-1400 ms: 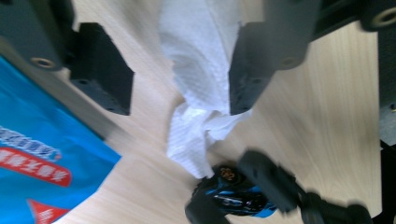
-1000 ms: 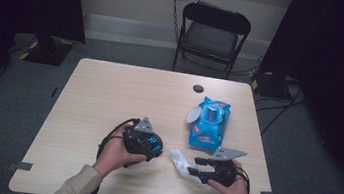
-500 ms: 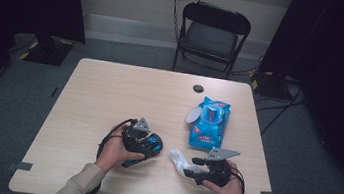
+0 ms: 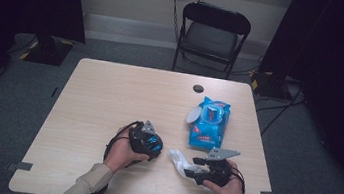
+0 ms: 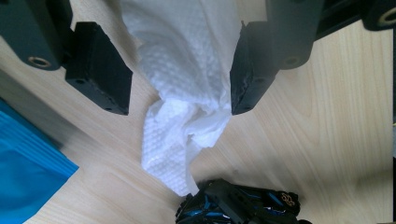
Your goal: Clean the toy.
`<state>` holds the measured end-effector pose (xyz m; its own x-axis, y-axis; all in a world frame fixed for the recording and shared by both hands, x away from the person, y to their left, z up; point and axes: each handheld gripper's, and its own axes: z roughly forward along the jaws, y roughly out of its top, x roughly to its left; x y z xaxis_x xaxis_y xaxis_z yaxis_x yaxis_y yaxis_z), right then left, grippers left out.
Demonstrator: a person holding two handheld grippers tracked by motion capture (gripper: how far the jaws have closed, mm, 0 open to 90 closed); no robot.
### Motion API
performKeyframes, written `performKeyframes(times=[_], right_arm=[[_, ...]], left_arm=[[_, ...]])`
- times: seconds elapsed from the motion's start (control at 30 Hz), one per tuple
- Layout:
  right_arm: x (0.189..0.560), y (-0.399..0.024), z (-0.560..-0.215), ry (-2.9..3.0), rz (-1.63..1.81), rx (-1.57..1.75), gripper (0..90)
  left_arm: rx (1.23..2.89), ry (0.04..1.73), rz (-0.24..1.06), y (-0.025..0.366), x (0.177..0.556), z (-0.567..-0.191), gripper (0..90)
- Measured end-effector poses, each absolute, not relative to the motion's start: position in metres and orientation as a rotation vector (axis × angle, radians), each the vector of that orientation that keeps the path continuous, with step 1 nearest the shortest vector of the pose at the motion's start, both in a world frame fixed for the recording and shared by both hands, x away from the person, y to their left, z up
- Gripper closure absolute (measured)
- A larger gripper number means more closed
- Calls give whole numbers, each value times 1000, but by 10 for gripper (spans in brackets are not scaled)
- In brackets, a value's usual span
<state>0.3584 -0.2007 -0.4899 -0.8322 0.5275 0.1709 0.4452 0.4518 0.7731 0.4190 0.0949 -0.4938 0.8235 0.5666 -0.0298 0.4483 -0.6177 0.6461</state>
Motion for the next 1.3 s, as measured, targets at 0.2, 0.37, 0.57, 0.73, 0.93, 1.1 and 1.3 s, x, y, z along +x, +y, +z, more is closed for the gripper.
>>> performKeyframes(times=[0.2, 0.37, 0.57, 0.73, 0.93, 1.1, 1.3], right_arm=[[358, -200, -490, 2598, 1340, 868, 392], [358, -198, -491, 2605, 1334, 871, 391], [358, -198, -490, 2604, 1349, 870, 390], [357, -197, -489, 2608, 1337, 857, 387], [358, -197, -489, 2602, 1333, 864, 386], [358, -198, -490, 2602, 1330, 866, 383], [358, -197, -491, 2605, 1322, 866, 392]], left_arm=[[2331, 723, 244, 94, 417, -494, 246], [2337, 739, 247, 93, 416, -493, 252], [2336, 751, 240, 97, 414, -489, 254], [2271, 768, 218, 108, 414, -480, 254], [2220, 762, 223, 116, 411, -467, 255], [2199, 739, 240, 120, 409, -456, 255], [2139, 713, 257, 124, 406, -438, 255]])
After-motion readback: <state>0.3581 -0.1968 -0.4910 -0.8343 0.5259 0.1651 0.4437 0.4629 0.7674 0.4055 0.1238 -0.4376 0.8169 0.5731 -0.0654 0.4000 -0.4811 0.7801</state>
